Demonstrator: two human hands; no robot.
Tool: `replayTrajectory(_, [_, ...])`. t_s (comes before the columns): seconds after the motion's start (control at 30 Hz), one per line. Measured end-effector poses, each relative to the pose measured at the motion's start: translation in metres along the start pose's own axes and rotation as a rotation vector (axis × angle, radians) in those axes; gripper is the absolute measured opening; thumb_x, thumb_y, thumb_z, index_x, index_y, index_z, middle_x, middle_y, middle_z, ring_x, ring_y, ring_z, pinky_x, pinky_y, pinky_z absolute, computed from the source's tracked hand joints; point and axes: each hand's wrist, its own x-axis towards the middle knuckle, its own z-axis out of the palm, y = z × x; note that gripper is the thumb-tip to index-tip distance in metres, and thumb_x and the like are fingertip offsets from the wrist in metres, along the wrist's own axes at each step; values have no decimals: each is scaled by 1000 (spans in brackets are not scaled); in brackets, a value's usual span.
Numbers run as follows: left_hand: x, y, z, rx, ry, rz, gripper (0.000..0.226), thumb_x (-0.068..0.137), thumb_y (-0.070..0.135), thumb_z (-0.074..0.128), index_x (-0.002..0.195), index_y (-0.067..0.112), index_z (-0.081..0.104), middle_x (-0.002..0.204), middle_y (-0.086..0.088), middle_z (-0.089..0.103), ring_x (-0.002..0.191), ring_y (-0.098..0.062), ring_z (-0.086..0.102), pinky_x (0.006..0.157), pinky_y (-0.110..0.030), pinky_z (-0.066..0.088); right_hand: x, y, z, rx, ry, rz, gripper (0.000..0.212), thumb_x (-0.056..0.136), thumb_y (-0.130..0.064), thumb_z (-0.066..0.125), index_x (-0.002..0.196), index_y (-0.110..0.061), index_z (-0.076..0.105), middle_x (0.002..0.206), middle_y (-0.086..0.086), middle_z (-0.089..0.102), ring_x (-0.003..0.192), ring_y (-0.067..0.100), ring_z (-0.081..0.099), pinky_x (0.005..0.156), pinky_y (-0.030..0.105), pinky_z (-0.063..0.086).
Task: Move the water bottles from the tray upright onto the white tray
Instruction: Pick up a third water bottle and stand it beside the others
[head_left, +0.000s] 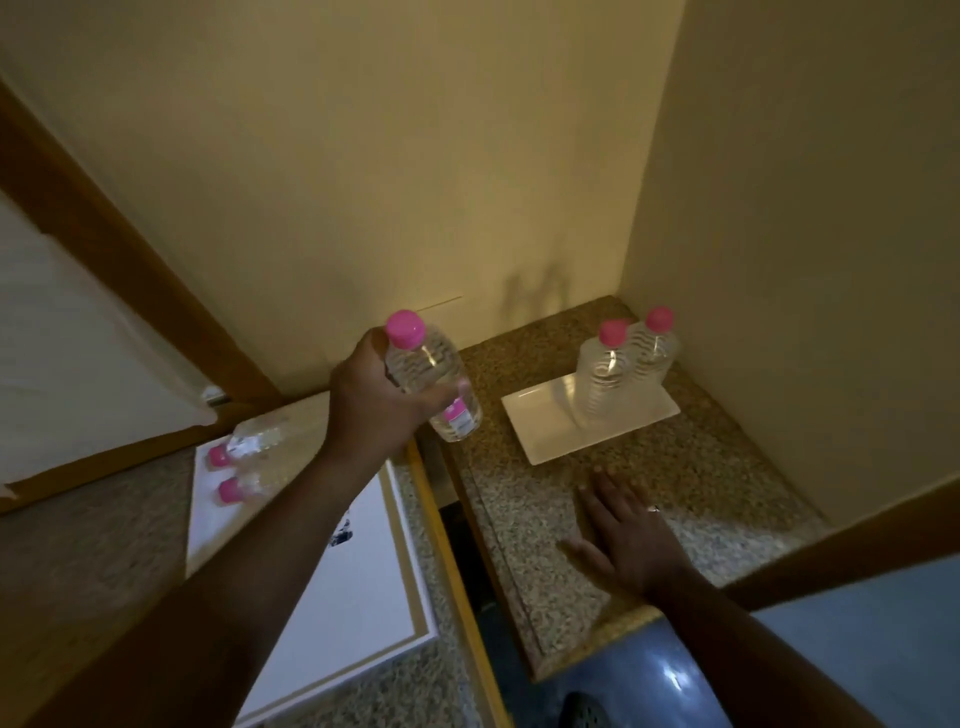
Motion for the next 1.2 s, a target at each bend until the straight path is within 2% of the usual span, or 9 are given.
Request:
replayTrajectory(0.1, [9,9,44,32,-53,-7,66,56,44,91,111,25,61,99,4,73,89,-12,69,73,-28,54,-4,29,-4,-12,5,41,91,92,-79,13,151,-13,32,160,16,12,148,34,7,117,51,6])
replayTrajectory(0.17, [12,12,72,79,-93,-7,71,58,42,91,118,19,61,106,-3,72,93,-17,67,72,-27,52,-4,40,-5,-26,7,40,87,94,-77,16,150,-12,36,159,18,16,148,36,12,117,54,9])
replayTrajectory(0.3, [12,13,121,115,-193,-27,76,59,43,90,122,15,60,115,-7,70,104,-25,66,87,-42,54,-4,49,-3,-9,20,23,83,96,-74,20,150,-14,34,160,21,19,148,37,14,118,58,16])
replayTrajectory(0.43, [10,8,144,59,-203,-75,77,54,40,93,119,13,62,111,-6,70,102,-23,66,78,-28,50,-4,48,-1,-9,44,0,80,97,-72,23,152,-14,32,160,21,19,148,38,16,119,57,14])
replayTrajectory(0.57, [13,4,164,0,-231,-125,73,50,44,92,112,21,60,109,-4,69,101,-23,66,86,-47,55,-3,51,1,6,51,-12,77,98,-70,25,150,-14,35,159,21,23,147,38,18,118,58,16])
replayTrajectory(0.77, [7,-8,176,50,-238,-124,72,52,46,91,111,23,59,106,-1,67,98,-21,64,82,-46,55,-5,52,1,9,62,-21,76,99,-68,26,149,-12,36,158,22,26,147,39,21,116,60,21])
replayTrajectory(1.0, [9,-10,177,-4,-279,-137,72,51,41,93,113,27,58,109,4,65,101,-17,63,82,-44,56,-6,51,3,-1,54,-11,76,99,-69,22,153,-16,24,161,18,14,149,35,9,119,57,12])
replayTrajectory(1.1, [6,-11,173,-55,-306,-161,79,49,43,92,117,27,56,112,6,65,105,-16,63,86,-43,56,-5,51,3,-12,30,9,77,98,-70,20,153,-16,22,161,18,12,150,35,7,119,58,12])
replayTrajectory(1.2, [5,-13,162,-75,-424,-155,93,47,44,94,128,31,50,122,7,65,112,-12,61,94,-45,53,-3,50,5,-46,2,8,79,98,-72,19,155,-17,17,162,19,9,150,34,3,120,56,8])
